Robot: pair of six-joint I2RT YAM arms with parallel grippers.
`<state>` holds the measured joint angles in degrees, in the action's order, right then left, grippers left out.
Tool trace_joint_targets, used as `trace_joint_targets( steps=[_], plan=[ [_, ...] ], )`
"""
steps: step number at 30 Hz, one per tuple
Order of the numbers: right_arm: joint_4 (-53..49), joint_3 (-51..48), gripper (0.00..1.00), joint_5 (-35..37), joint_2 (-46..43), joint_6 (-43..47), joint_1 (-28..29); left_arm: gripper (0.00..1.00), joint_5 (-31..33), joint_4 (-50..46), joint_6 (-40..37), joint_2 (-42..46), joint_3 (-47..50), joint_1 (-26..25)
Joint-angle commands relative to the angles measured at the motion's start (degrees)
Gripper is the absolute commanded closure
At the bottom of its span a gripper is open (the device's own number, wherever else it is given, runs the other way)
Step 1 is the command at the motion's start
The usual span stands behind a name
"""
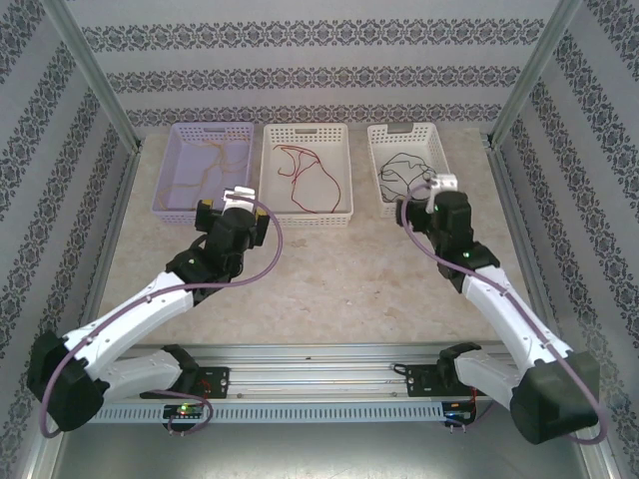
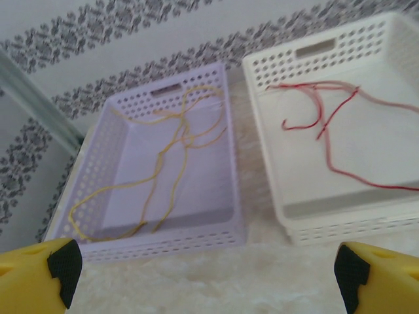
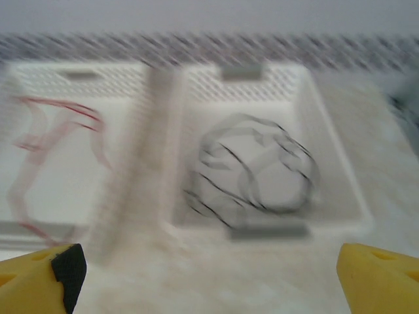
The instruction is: Untangle the cables
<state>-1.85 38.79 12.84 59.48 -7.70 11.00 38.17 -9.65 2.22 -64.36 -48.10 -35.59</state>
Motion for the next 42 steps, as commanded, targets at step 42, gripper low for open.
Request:
trace_joint_targets(
  steps=[42],
  plan=[
    [54.95,-17.69,0.02,-2.98,27.01,5.36,-8.63,0.0,-27.58,61.43,-1.17,-25.38,26.07,32.96]
  ],
)
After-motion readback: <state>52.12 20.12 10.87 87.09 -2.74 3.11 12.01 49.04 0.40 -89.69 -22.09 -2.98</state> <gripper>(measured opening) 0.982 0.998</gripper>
